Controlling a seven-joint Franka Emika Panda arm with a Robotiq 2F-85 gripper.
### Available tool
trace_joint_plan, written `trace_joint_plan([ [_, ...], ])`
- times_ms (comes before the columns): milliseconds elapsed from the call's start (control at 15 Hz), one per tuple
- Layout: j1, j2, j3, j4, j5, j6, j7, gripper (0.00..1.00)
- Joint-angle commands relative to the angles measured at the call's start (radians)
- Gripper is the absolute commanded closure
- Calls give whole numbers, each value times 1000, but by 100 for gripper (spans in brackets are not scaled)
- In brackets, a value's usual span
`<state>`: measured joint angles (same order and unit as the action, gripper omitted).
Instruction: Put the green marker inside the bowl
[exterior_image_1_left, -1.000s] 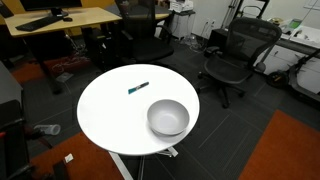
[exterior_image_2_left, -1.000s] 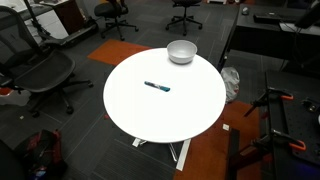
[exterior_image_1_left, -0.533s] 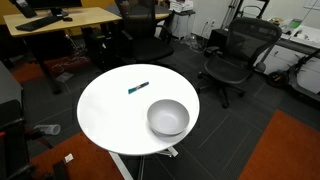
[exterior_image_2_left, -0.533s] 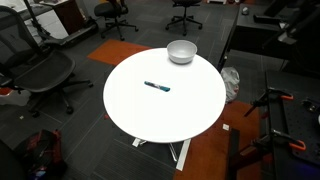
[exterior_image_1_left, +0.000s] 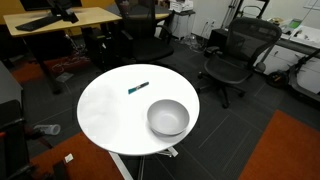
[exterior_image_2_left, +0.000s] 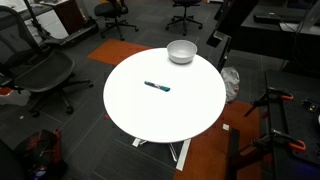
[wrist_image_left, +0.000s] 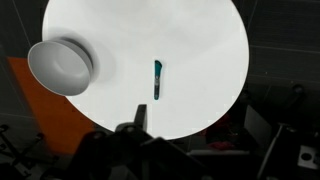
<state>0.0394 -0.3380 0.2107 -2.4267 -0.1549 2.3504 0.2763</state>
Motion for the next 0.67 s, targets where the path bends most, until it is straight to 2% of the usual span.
trace_joint_plan([
  [0,-11,168,-37,111,-7,47,-33,0],
  [600,0,459,-124,263,2,117,-74,0],
])
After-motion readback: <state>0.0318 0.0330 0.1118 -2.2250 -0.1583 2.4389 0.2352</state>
